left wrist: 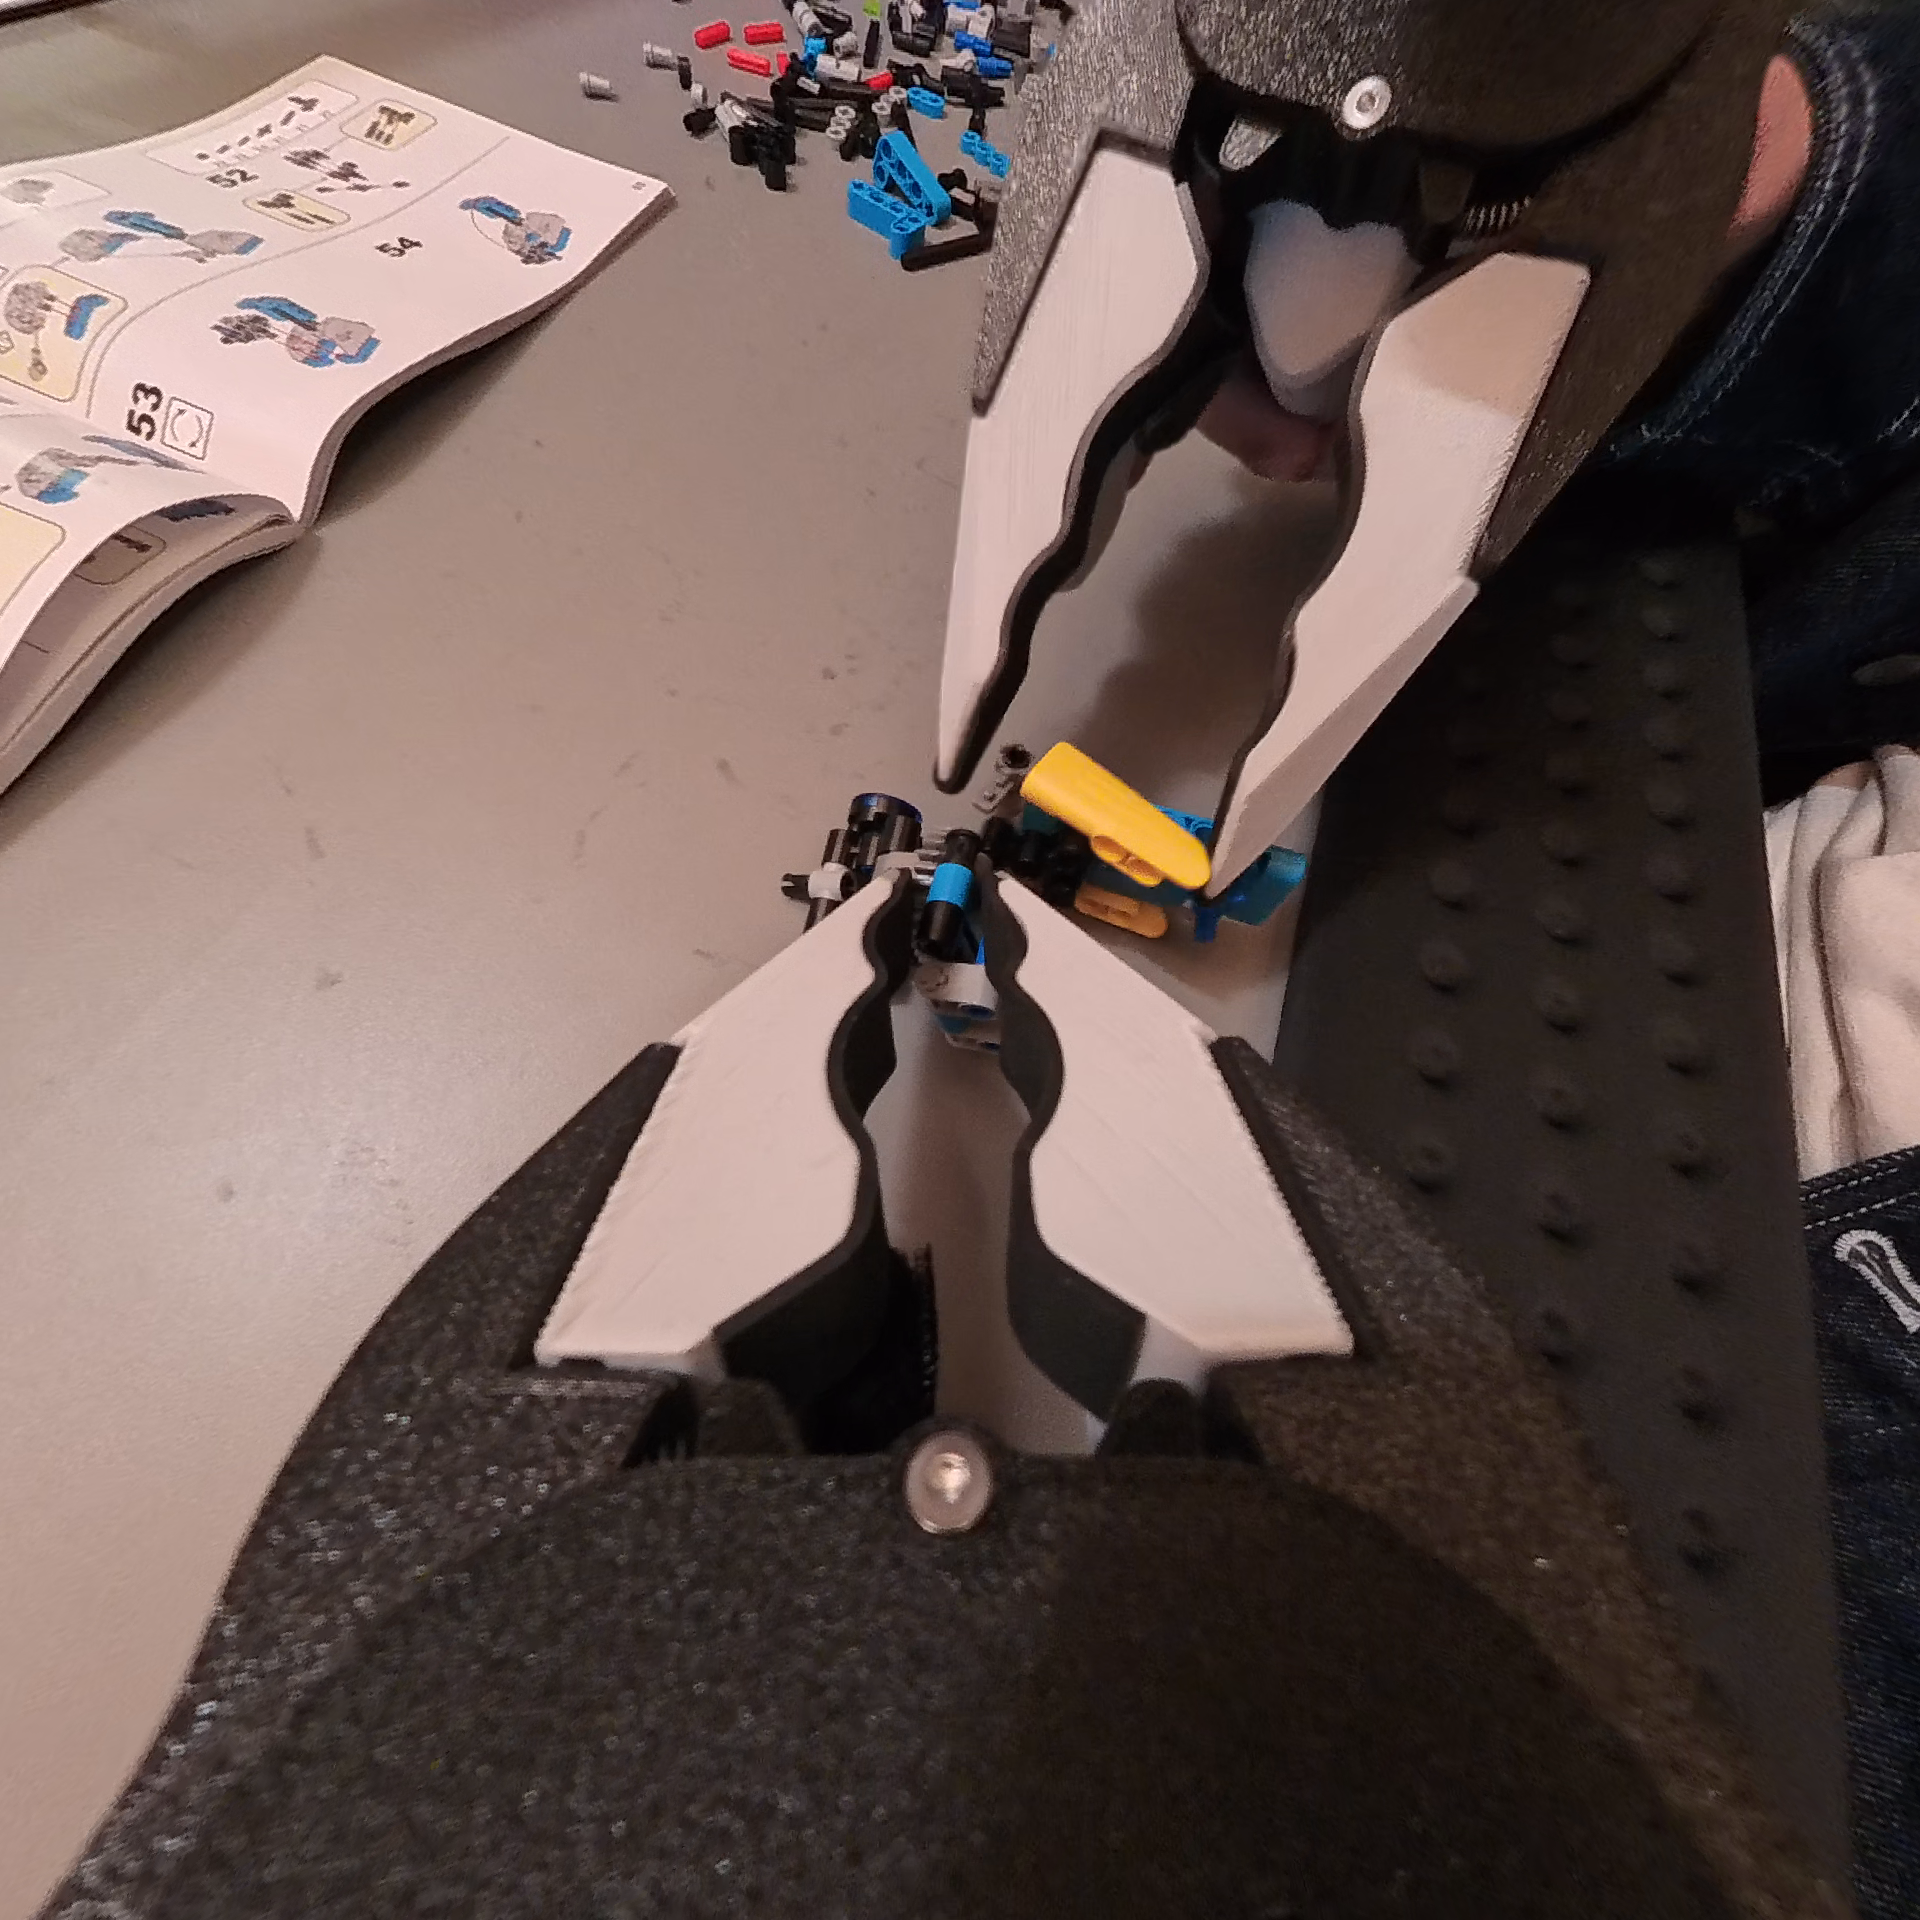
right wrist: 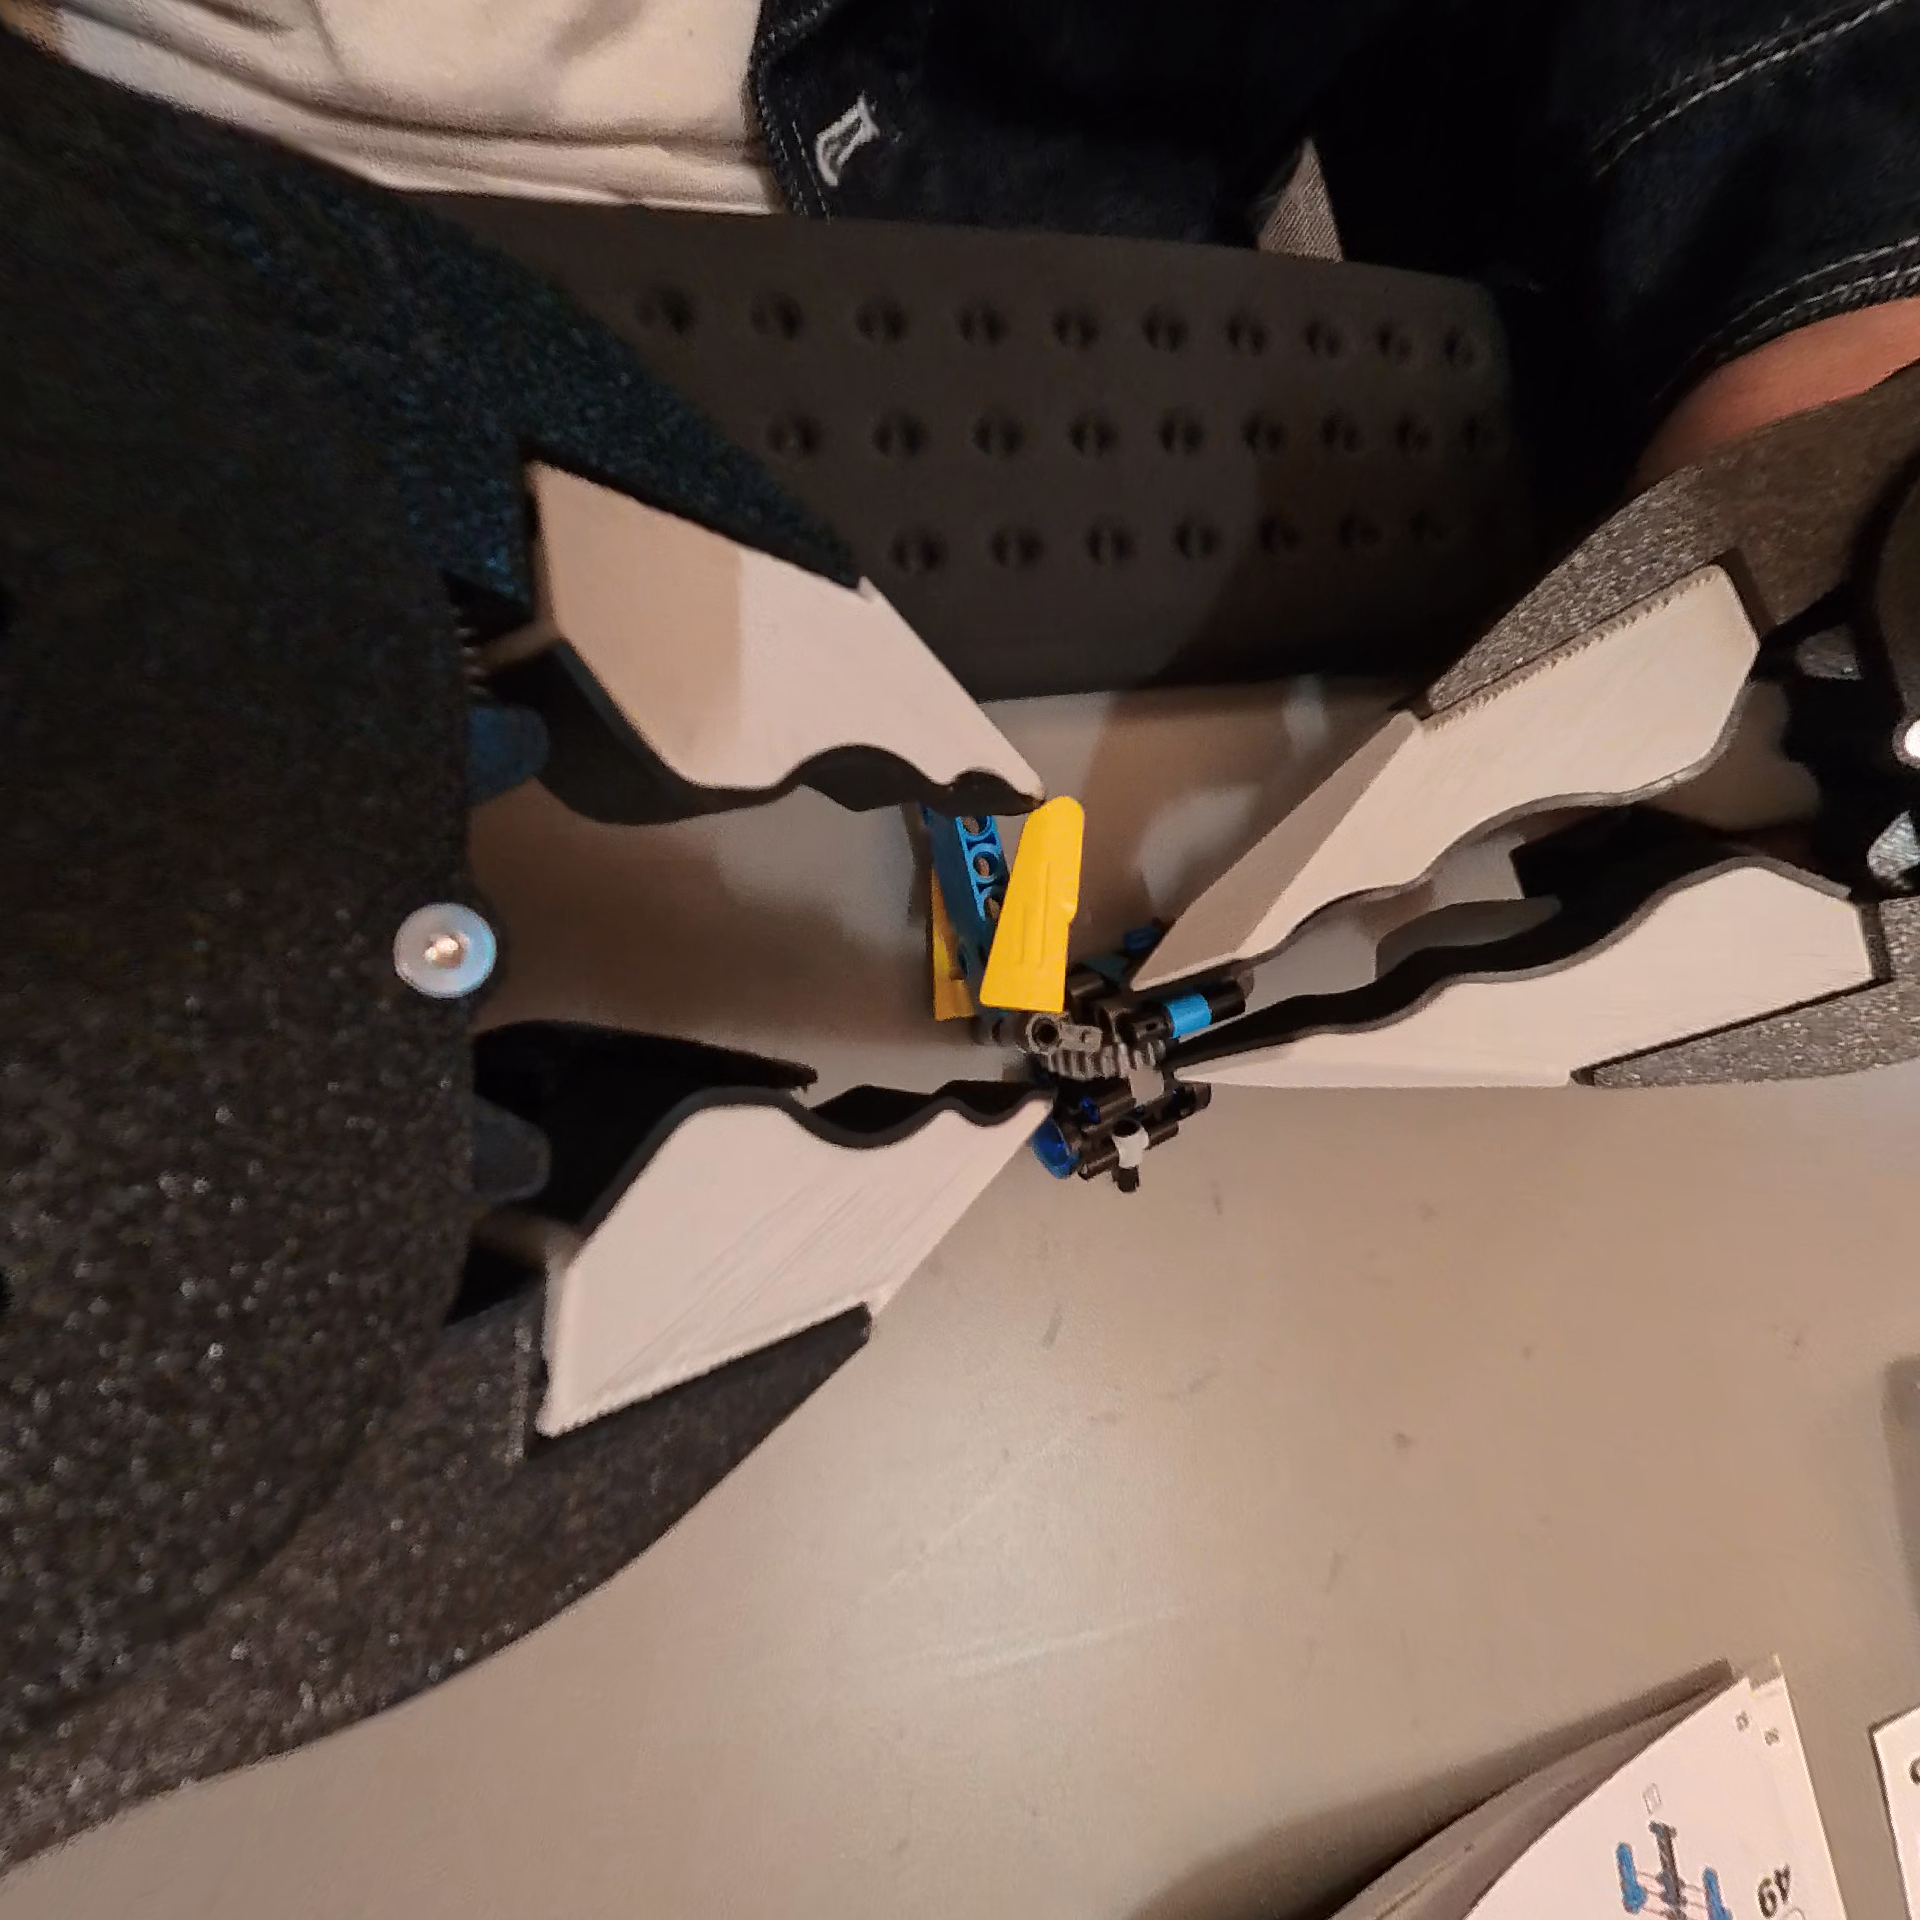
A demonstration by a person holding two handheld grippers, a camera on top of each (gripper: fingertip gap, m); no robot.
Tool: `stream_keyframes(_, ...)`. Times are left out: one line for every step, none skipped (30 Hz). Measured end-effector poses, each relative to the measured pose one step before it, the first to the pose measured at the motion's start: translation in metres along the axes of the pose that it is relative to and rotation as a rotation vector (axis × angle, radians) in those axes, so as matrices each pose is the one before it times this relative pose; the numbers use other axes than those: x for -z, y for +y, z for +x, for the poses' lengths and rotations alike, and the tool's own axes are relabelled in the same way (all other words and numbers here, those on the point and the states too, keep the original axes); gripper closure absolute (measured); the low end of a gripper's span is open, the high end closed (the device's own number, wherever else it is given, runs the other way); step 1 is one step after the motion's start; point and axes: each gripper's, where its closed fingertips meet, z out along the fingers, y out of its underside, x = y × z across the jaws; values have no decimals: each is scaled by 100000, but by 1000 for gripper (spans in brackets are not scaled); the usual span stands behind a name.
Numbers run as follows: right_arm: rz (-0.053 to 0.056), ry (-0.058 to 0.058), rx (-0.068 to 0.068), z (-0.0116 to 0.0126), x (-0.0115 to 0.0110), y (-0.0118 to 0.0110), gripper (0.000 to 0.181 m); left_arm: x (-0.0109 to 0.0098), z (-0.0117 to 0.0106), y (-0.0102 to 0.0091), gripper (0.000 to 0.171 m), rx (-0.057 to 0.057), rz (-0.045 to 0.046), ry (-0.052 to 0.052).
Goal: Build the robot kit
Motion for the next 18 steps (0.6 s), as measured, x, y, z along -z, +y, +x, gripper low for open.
stream_keyframes(1147, -1590, -1143, -167, 36, 0, 130, 3, -2, -2, 159, 124, 0, 84)
stream_keyframes(1497, -757, -937, -61, 48, -70, 129, -4, -4, 2, 159, 196, 0, 138)
stream_keyframes(968, -285, -768, -8, 62, -27, 129, -4, 1, 2, 159, 223, 1, 163)
stream_keyframes(624, 213, -63, 43, 95, -11, 129, 8, -1, -1, 158, 179, 0, 126)
stream_keyframes(539, 157, 637, 5, 80, -12, 130, -8, -8, 3, 158, 136, -16, 76)
stream_keyframes(113, -432, 507, -71, 45, 41, 130, -5, -4, 9, 158, 87, -34, 34)
stream_keyframes(-97, -305, 271, -56, 1, 56, 130, -3, -6, 2, 158, 37, -53, -29)
stream_keyframes(-130, -123, 586, -89, -25, 69, 131, -23, -11, 24, 158, 0, -156, -104)
stream_keyframes(-361, -518, 952, -152, -66, 126, 132, -48, -15, 62, 157, -36, -460, -172)
stream_keyframes(-714, -617, 1156, -187, -120, 168, 133, 3, -8, 14, 157, -212, -55, -207)
stream_keyframes(-452, -437, 1409, -193, -120, 130, 134, 10, 4, -8, 157, -63, 63, -85)
stream_keyframes(129, 111, 1563, -159, -87, 26, 135, 29, -1, -10, 156, 215, 108, 145)
stream_keyframes(218, 791, 1455, -30, -29, -12, 135, 43, -29, -42, 150, 480, 304, 205)
stream_keyframes(99, 260, 971, -37, 20, -7, 136, 83, -146, -57, 142, 875, 536, -574)
stream_keyframes(113, 195, 672, 0, 49, -8, 136, 134, -183, -65, 133, 1106, 780, -760)
stream_keyframes(448, 386, 773, 14, 54, -16, 136, 151, -141, -86, 129, 1168, 912, -336)
stream_keyframes(467, 628, 1044, 37, 65, 7, 136, 181, -81, -160, 129, 999, 1269, -12)
stream_keyframes(577, 1051, 1046, 94, 93, 5, 136, 171, -16, -207, 128, 523, 1429, 211)
